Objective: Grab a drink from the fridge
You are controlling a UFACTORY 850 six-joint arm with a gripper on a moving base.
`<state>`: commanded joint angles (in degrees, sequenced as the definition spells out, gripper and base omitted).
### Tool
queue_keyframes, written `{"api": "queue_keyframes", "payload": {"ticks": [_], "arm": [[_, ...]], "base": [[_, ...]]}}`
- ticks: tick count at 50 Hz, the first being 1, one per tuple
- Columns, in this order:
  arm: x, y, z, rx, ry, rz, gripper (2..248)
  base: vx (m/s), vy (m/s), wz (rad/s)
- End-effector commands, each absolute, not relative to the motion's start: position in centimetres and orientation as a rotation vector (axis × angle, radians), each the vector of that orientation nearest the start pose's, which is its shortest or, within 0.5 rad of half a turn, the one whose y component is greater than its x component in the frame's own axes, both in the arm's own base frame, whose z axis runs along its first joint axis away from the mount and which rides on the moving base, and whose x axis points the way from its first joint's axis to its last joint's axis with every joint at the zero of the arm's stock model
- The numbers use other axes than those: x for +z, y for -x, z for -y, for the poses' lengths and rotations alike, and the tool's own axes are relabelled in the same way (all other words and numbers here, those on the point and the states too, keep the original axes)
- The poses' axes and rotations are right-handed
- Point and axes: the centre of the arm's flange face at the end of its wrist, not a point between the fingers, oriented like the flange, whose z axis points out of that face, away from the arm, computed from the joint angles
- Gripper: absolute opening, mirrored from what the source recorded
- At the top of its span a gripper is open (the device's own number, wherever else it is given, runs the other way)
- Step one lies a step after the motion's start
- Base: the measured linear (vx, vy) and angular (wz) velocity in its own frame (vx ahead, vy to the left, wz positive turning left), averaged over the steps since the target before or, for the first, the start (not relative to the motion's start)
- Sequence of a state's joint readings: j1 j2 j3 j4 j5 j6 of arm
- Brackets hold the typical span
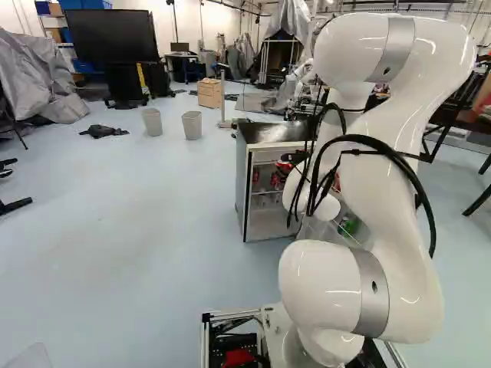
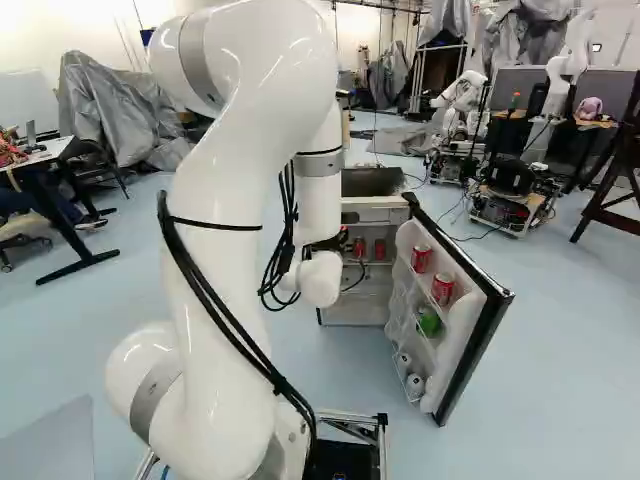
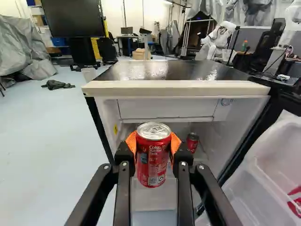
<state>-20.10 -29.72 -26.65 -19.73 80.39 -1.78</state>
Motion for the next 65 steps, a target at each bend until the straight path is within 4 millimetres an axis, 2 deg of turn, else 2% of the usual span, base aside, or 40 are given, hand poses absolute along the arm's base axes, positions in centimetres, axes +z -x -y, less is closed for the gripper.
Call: {"api": "queue_keyframes", "payload": {"ticks": [35, 65], "arm": [[28.7, -38.3, 11.2, -2.094, 2.426, -0.027, 92], [31.7, -39.2, 11.3, -2.190, 2.362, 0.004, 92]], "base": [[0.000, 0.000, 0.000], [0.000, 0.000, 0.000]]}}
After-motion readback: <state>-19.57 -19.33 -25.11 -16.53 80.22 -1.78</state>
